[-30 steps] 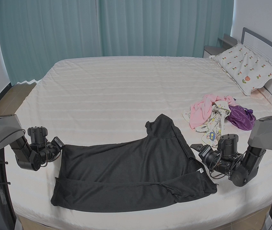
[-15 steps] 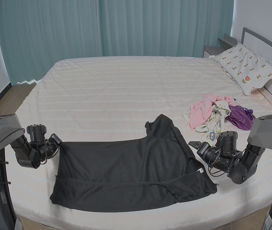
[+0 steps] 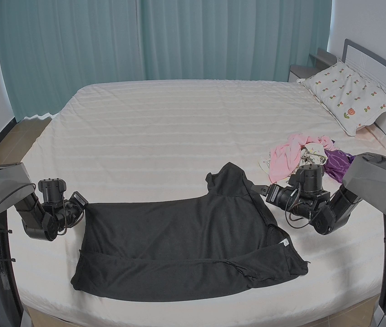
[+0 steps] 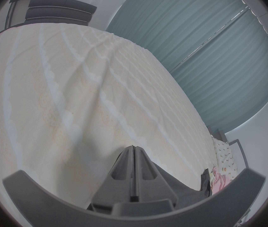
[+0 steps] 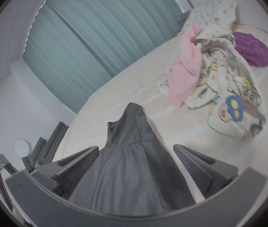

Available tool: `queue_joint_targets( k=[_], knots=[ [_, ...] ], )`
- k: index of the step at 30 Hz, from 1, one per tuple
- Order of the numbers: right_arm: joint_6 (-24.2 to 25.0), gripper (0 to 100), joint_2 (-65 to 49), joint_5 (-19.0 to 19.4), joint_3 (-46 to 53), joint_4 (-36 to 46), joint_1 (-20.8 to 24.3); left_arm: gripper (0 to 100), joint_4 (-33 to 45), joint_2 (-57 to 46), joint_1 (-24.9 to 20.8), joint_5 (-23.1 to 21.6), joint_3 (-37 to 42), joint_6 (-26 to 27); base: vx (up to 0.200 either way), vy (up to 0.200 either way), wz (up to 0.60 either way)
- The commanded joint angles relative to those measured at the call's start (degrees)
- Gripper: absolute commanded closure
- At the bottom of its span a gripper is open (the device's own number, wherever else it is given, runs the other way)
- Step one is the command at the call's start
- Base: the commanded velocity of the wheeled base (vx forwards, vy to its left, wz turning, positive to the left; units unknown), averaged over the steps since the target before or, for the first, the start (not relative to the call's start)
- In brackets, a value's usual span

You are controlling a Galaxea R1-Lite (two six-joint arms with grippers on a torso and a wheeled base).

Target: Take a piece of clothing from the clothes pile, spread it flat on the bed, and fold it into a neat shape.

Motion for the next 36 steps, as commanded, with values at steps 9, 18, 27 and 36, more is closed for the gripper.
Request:
queue_joint_targets(
  k=[9,18,27,36],
  knots=[
    [-12.43,0,14.96,-8.15,-25.21,15.64,0.42,100,-0.03,-0.45,-0.10,-0.21,1.58,-1.41,0.000,0.000,0.00],
    [-17.18,0,16.80,-12.64,-28.73,18.90,-0.46,100,-0.03,-0.45,-0.10,-0.21,1.58,-1.59,0.000,0.000,0.00],
    [-16.74,0,15.75,-13.34,-29.34,18.02,-5.03,100,-0.03,-0.36,-0.10,-0.21,1.58,-1.59,0.000,0.000,0.00],
    [-15.95,0,16.10,-12.99,-29.87,18.02,-7.49,100,-0.03,-0.36,-0.10,-0.21,1.58,-1.59,0.000,0.000,0.00]
  ],
)
